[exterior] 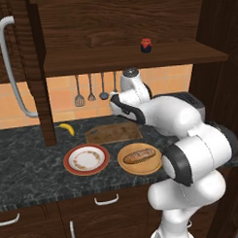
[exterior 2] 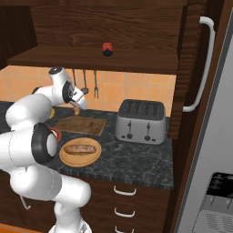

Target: From the different types of pastries on the counter, select a croissant and place it on the cutting board. Then retrieve a jar of jam from the cabinet and place it alongside the croissant on the cutting board.

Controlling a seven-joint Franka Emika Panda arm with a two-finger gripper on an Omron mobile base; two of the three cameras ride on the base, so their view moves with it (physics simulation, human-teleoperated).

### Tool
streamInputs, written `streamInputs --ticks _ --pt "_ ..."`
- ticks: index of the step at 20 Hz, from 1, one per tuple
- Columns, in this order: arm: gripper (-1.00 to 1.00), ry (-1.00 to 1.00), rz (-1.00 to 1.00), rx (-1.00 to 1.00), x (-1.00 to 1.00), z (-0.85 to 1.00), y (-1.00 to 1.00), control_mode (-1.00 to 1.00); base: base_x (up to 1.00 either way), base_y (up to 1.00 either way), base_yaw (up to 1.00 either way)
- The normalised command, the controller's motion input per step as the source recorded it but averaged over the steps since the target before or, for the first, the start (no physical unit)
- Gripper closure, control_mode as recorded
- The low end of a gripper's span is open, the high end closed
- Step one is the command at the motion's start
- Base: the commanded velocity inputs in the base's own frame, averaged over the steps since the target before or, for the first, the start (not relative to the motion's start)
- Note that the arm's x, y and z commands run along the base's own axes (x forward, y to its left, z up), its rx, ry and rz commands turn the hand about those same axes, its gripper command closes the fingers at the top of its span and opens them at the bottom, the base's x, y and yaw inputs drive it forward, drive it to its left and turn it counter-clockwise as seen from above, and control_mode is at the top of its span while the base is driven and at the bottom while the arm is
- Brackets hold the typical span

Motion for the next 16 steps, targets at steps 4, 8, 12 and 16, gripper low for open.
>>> streamInputs --ticks 4,8,12,16 --pt "1.0 -0.01 0.0 0.05 0.1 -0.52 -0.25 -1.0 0.0 0.0 0.0" --pt "1.0 -0.01 -0.01 0.04 0.26 -0.41 -0.2 -1.0 0.0 0.0 0.0" --pt "1.0 0.0 -0.03 0.01 0.52 -0.23 -0.05 -1.0 0.0 0.0 0.0" --pt "1.0 0.0 -0.01 0.0 0.33 -0.32 0.0 -1.0 0.0 0.0 0.0"
